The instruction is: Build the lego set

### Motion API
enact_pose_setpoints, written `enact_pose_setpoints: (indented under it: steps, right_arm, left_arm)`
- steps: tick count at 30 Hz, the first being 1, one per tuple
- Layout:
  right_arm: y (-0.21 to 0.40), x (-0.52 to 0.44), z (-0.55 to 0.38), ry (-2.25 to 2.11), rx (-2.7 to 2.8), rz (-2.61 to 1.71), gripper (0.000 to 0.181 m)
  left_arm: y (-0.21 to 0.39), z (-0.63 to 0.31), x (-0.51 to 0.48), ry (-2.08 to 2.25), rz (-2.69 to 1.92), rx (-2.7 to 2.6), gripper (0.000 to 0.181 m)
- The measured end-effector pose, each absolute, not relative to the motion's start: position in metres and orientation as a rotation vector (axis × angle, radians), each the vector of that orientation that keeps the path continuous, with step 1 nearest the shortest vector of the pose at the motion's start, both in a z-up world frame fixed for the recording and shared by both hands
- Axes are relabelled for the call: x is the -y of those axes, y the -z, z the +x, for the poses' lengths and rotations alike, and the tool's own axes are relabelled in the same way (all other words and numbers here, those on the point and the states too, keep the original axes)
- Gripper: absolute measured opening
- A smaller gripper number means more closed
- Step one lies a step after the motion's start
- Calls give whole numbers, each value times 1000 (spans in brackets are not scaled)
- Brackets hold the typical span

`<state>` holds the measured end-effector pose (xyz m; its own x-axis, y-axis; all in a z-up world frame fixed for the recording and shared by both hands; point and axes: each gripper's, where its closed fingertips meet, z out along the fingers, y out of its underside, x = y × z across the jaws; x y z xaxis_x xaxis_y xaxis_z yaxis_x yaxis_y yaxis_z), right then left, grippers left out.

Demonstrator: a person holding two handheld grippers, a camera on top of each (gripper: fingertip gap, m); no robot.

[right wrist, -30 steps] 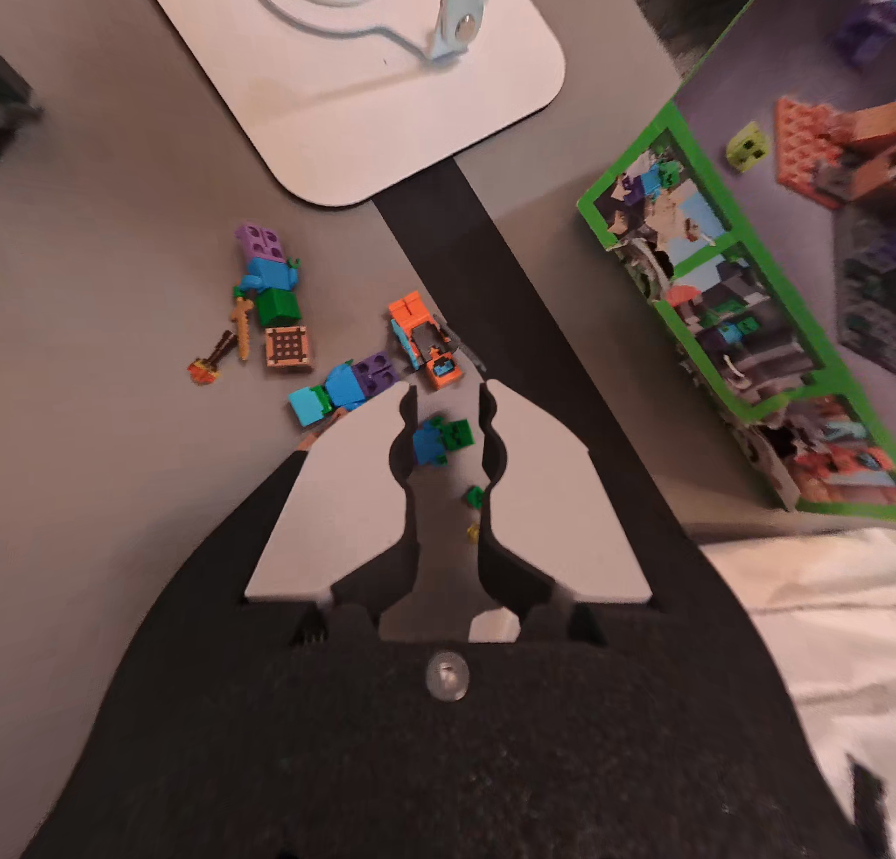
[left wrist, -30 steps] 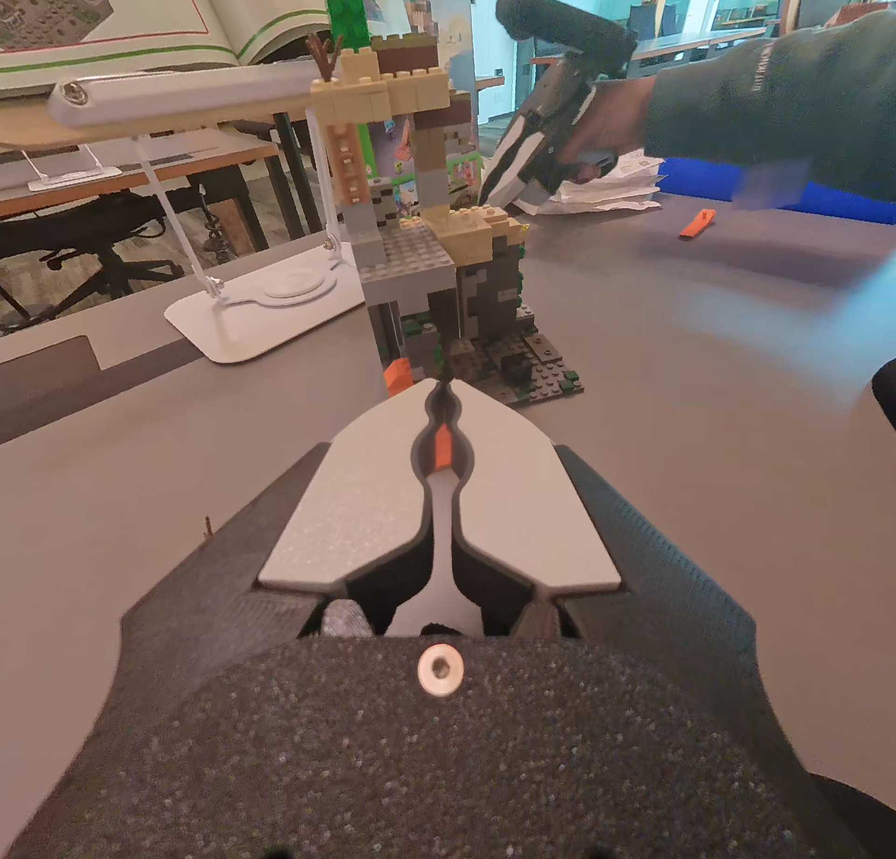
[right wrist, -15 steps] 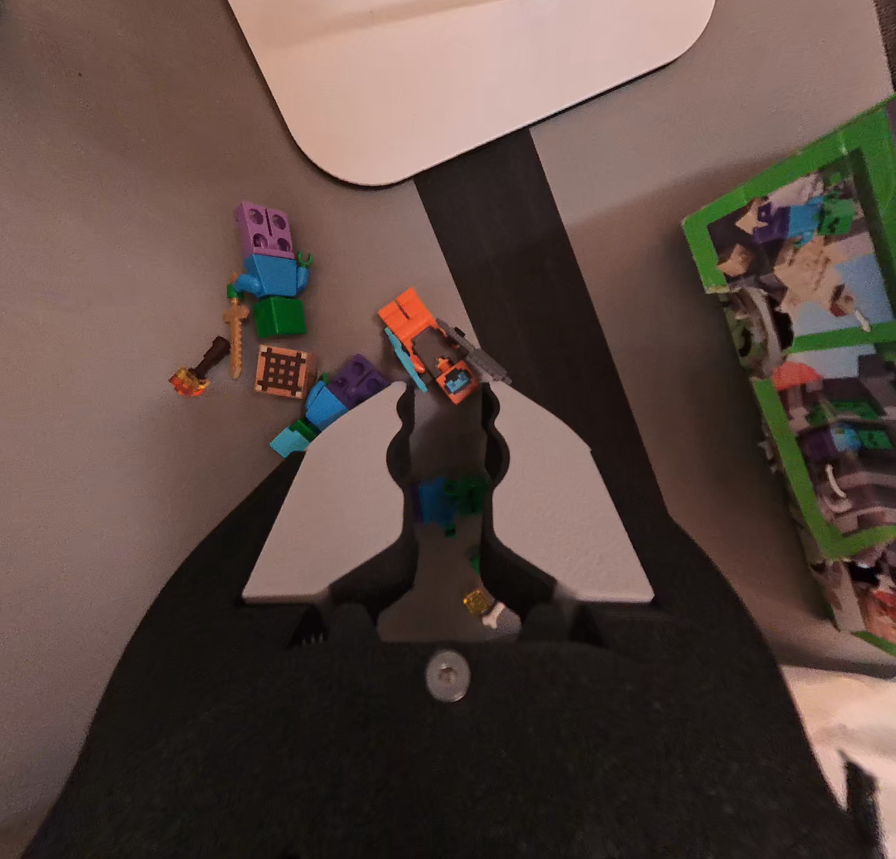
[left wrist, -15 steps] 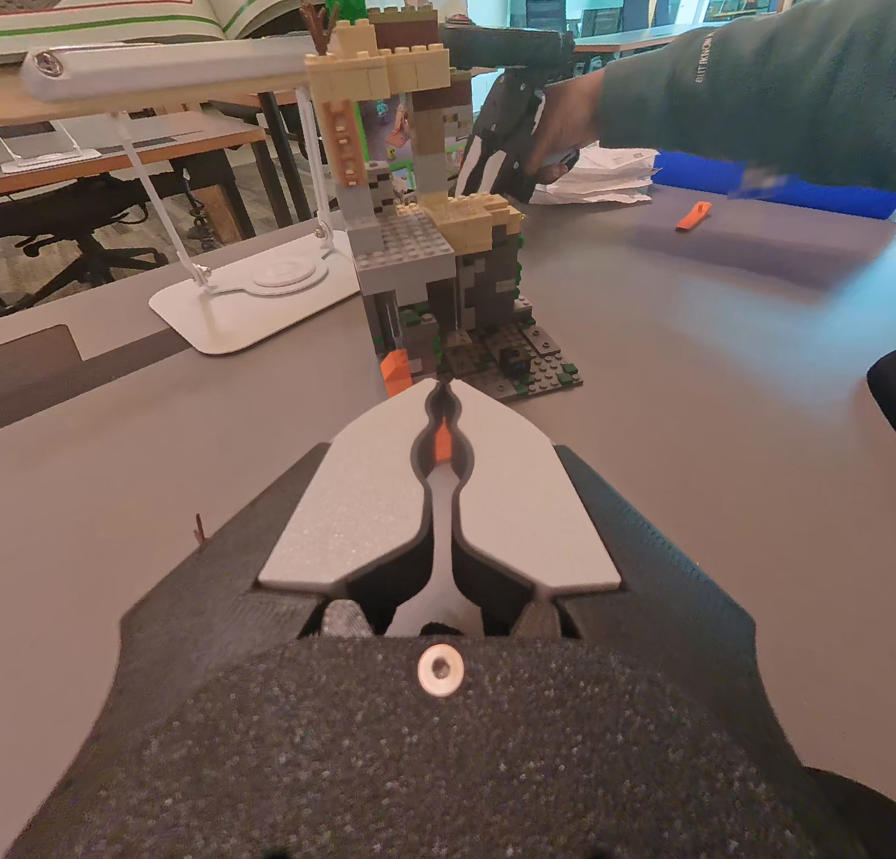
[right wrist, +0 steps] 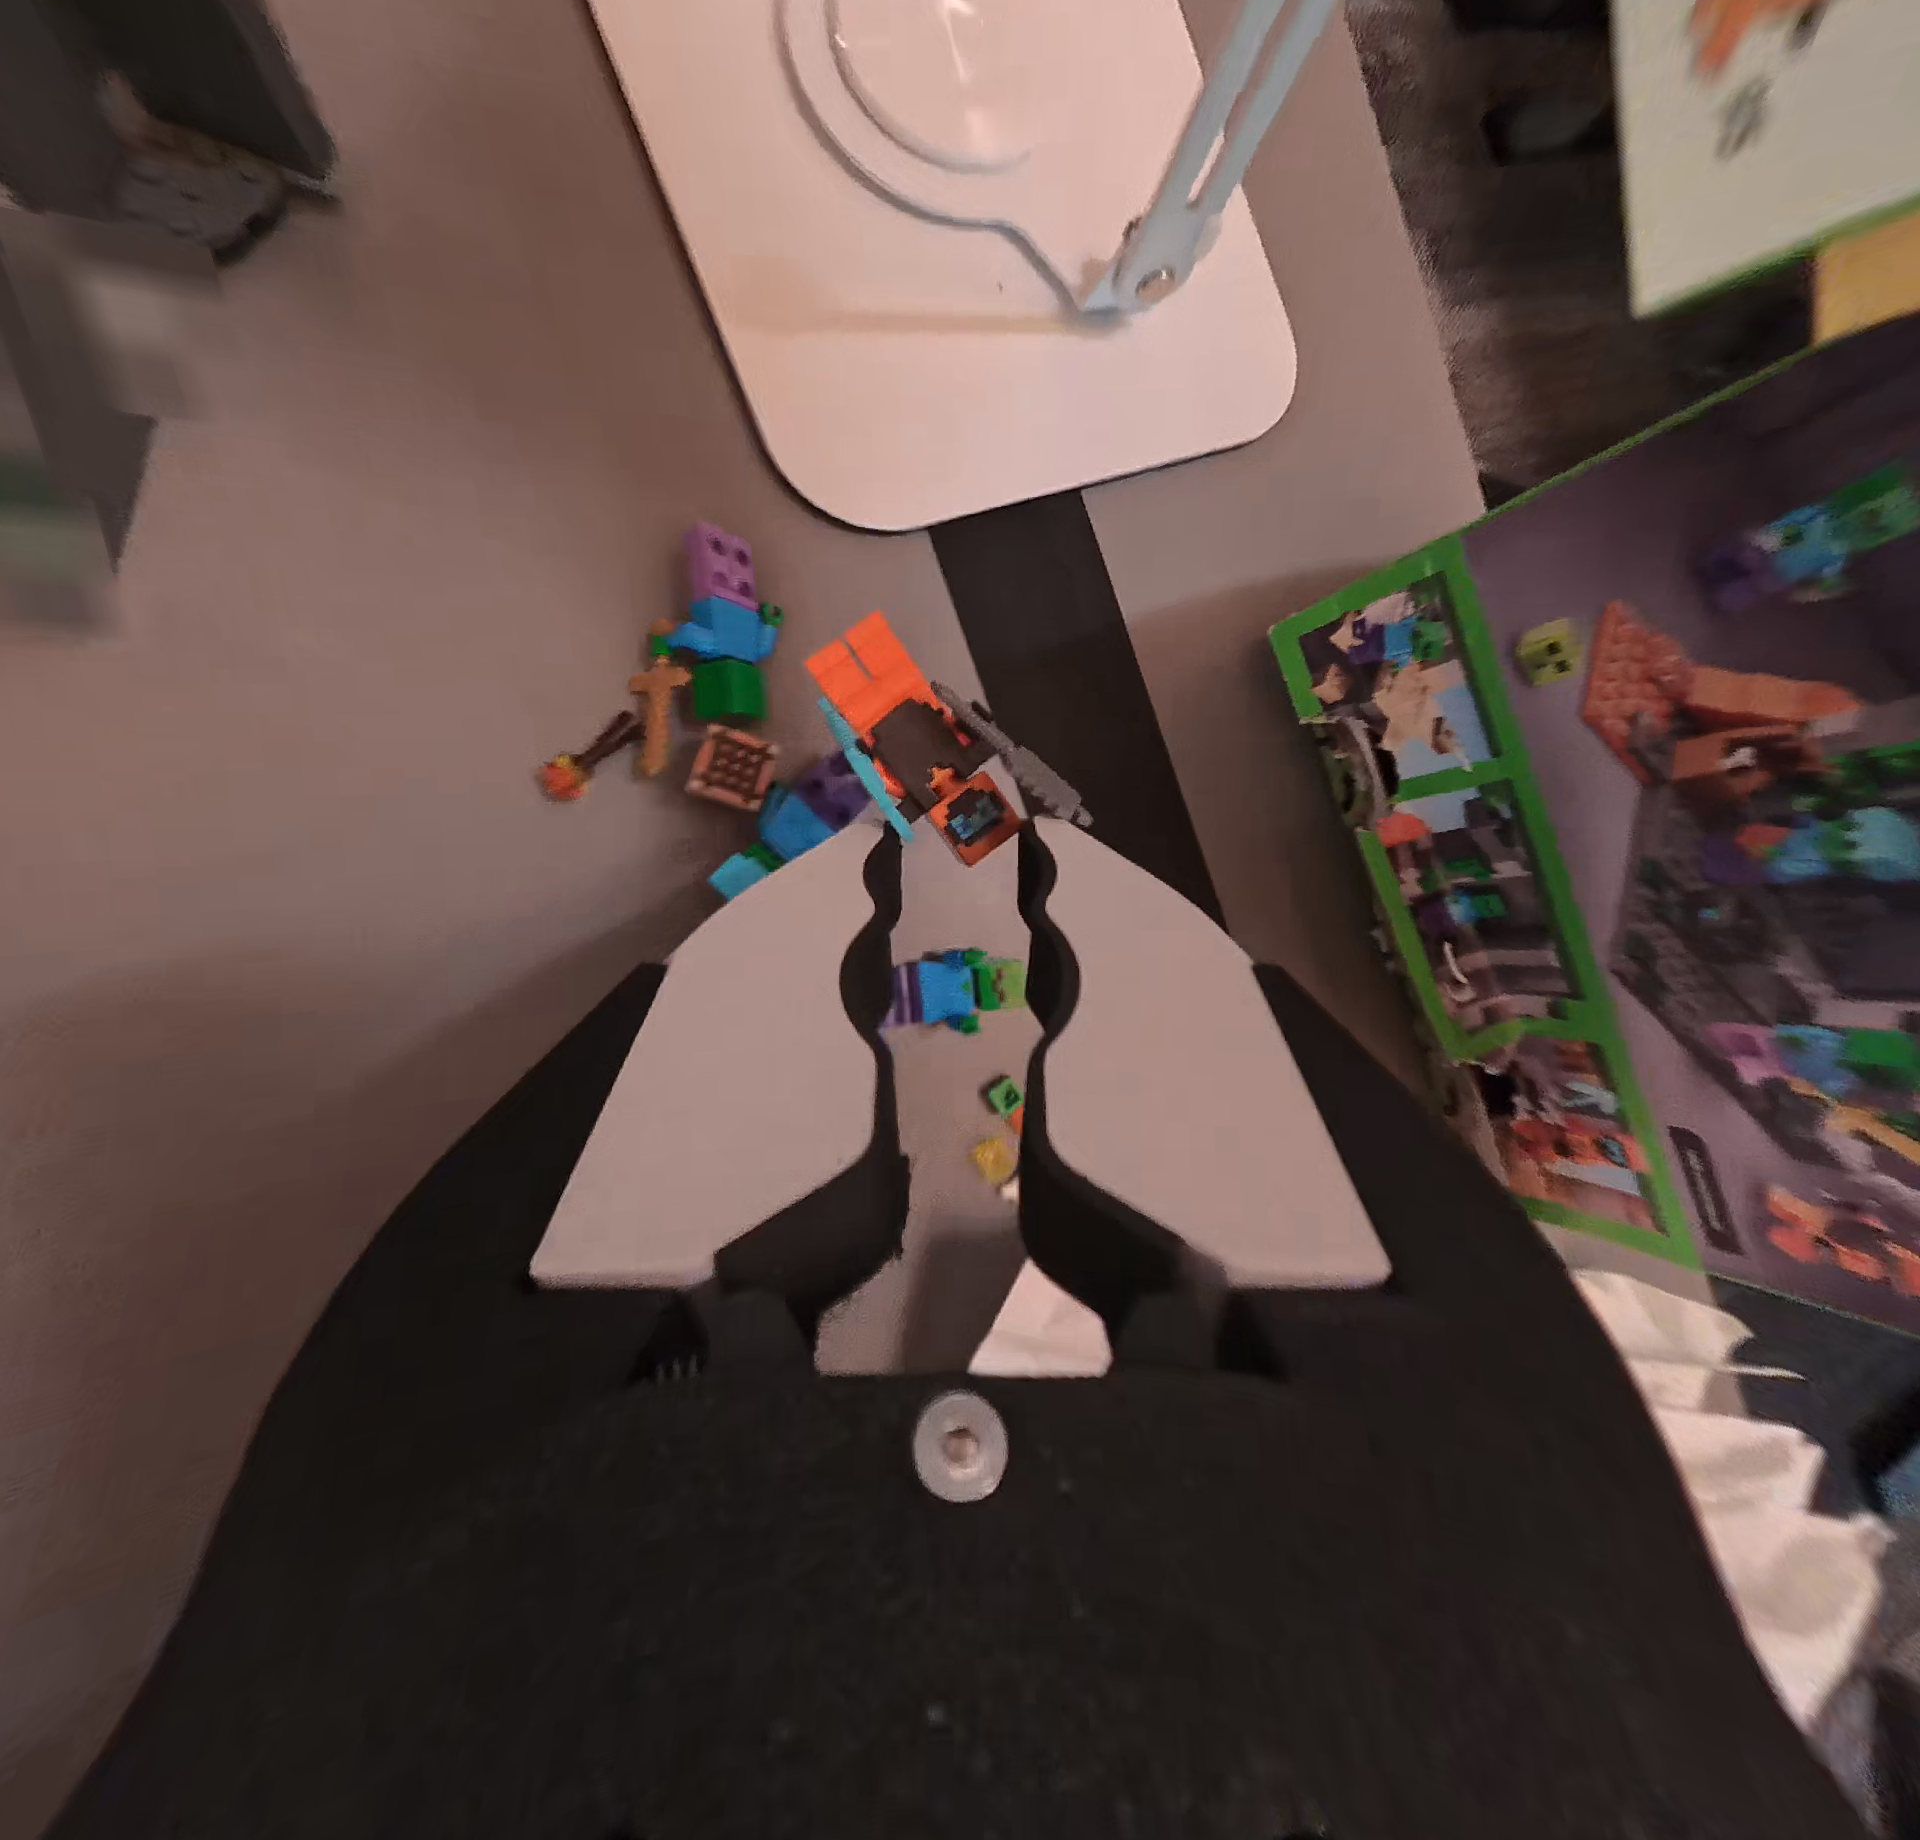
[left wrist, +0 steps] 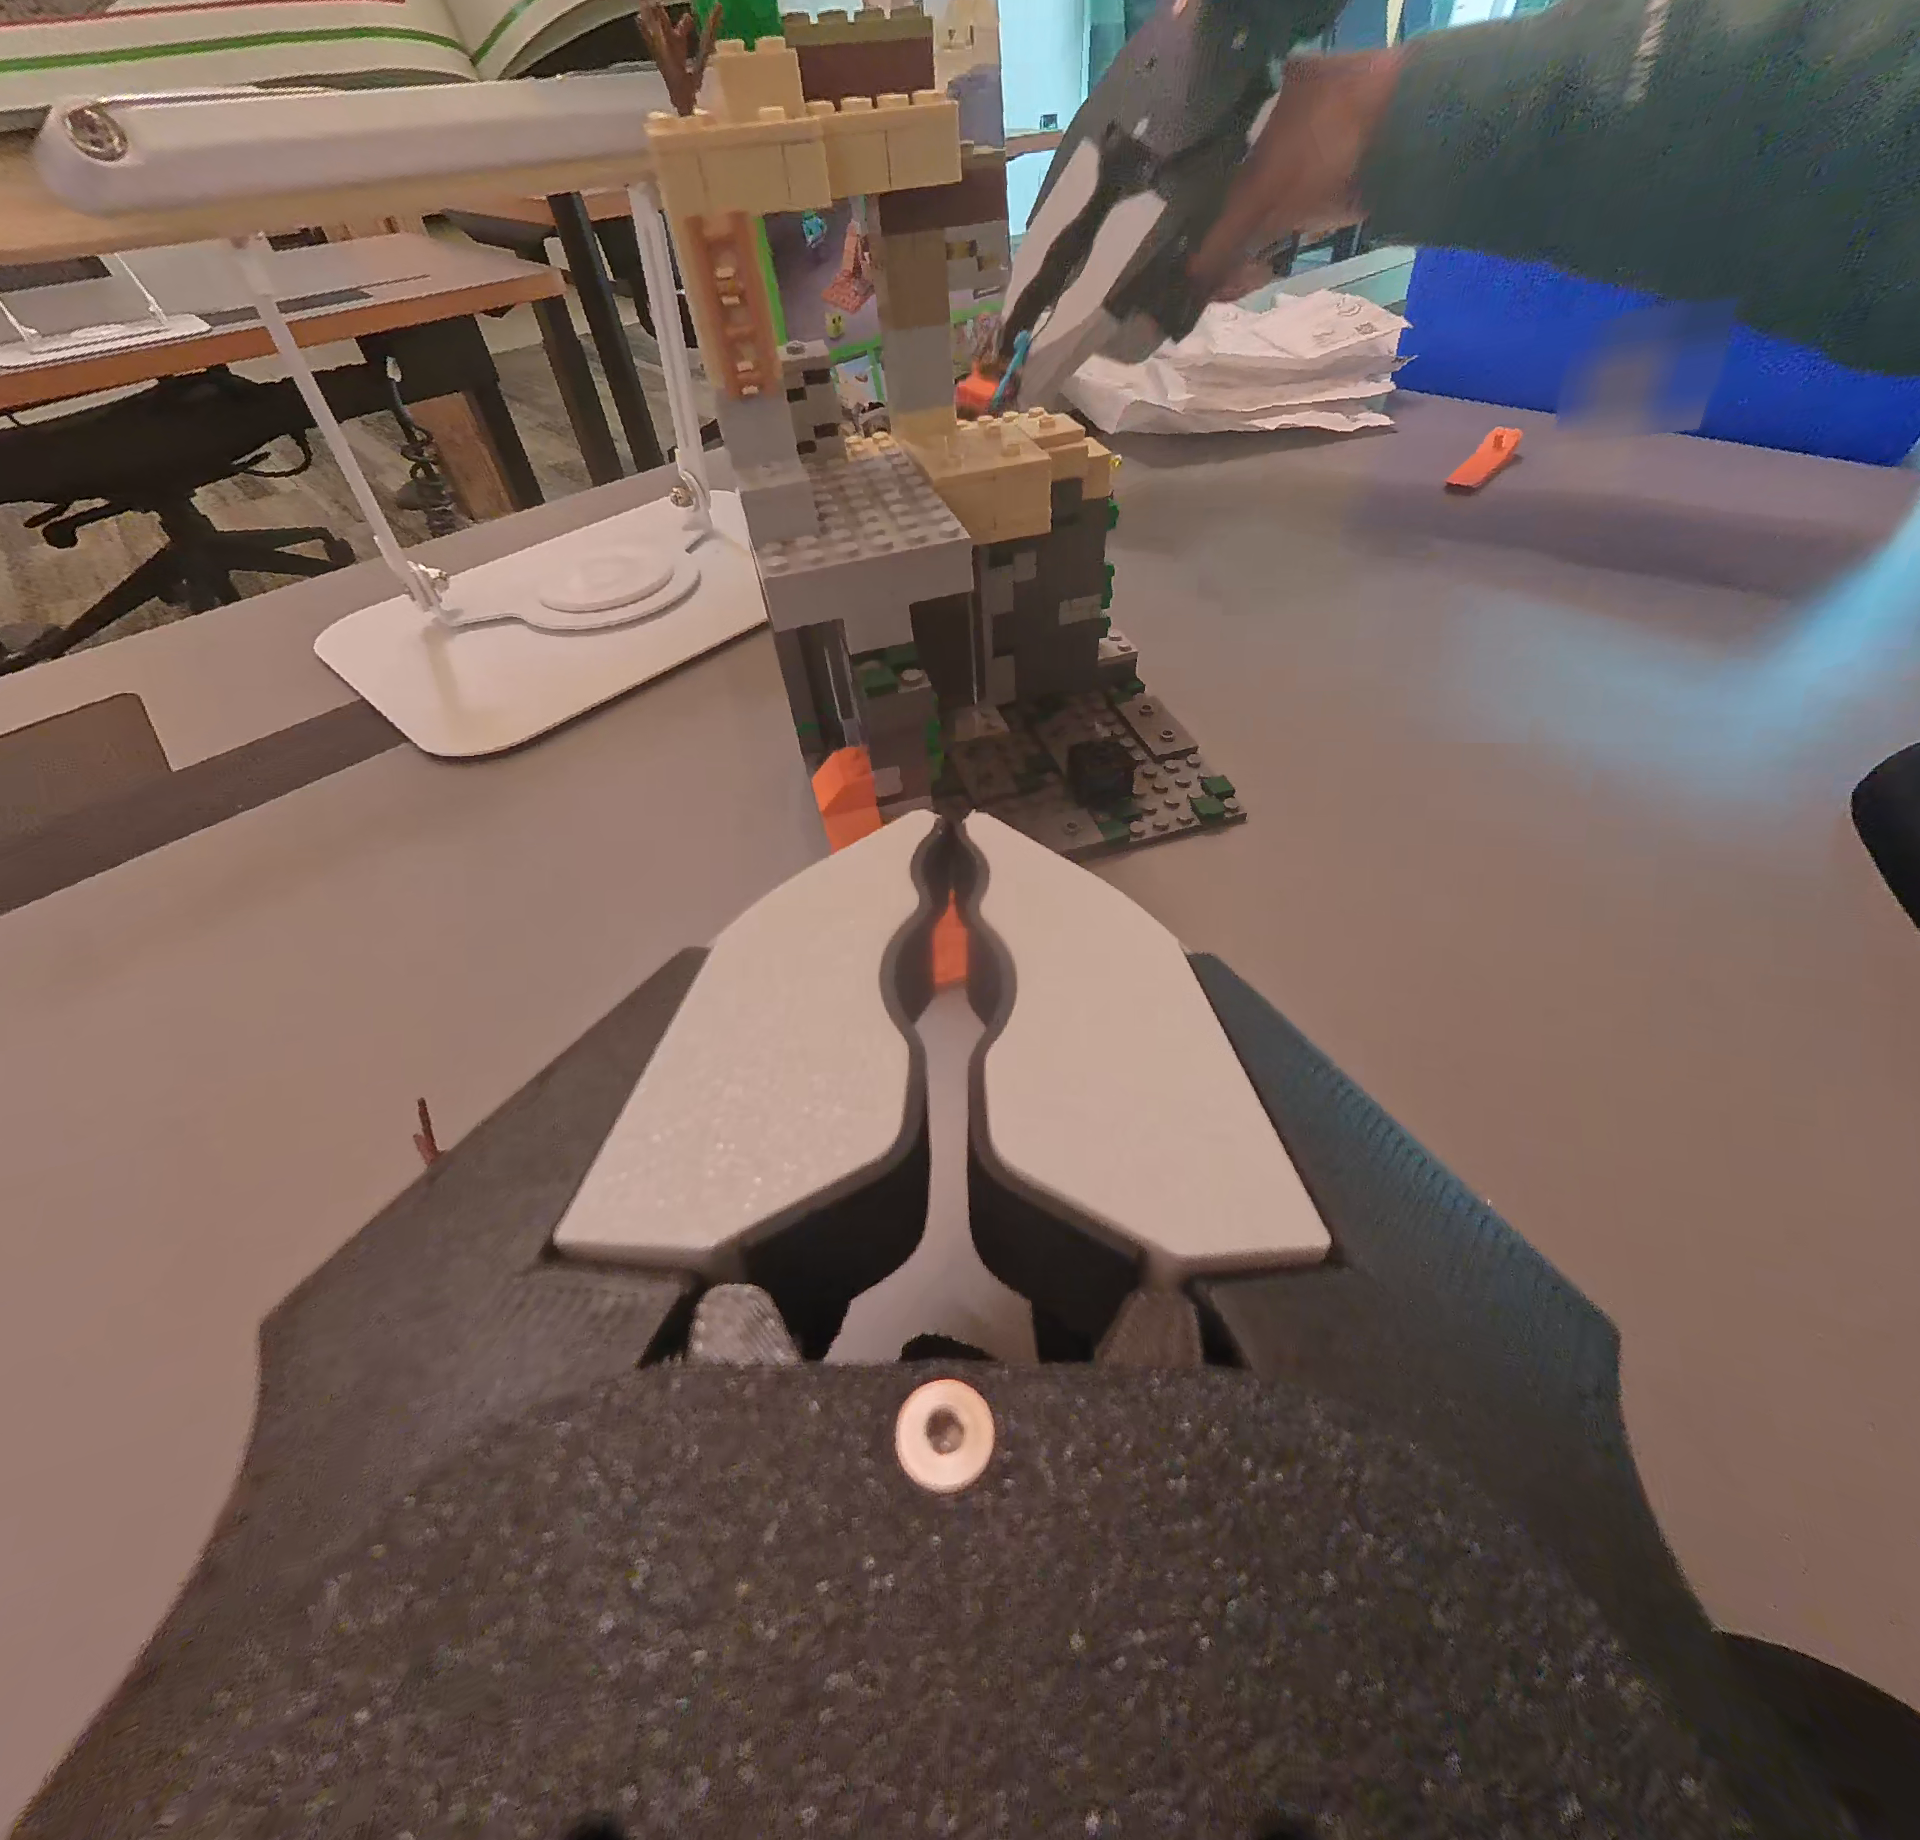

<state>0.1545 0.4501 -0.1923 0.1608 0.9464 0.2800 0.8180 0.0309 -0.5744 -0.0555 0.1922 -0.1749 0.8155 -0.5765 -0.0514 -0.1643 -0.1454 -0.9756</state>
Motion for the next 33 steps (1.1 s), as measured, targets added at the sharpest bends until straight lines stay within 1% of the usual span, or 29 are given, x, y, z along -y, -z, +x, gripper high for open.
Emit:
enact_pose_setpoints:
  steps: [1,7,10,16,23,27,29,33]
  right_arm:
    - [185,-441,156,-253,1687,-1776,21]
    - [144,-362,147,-224,1834,-1531,21]
    - [132,-314,133,-219,1934,-1390,21]
    - [125,-230,92,-237,2102,-1120,21]
    - [122,-180,55,-166,2189,-881,21]
    - [123,-171,48,-101,2202,-795,21]
    - [124,-169,45,-71,2203,-761,21]
    - [128,-170,44,-47,2189,-742,21]
  left_arm:
    - [175,-55,-192,394,-1708,-585,0]
    - [177,-43,-190,475,-1757,-615,1]
    - [176,-30,-188,545,-1795,-644,10]
    - [153,8,-174,719,-1775,-737,14]
    - [135,50,-155,936,-1759,-781,28]
    - [132,56,-147,1125,-1771,-721,23]
    - [136,57,-147,1147,-1788,-711,17]
    - [142,56,-148,1135,-1799,-705,15]
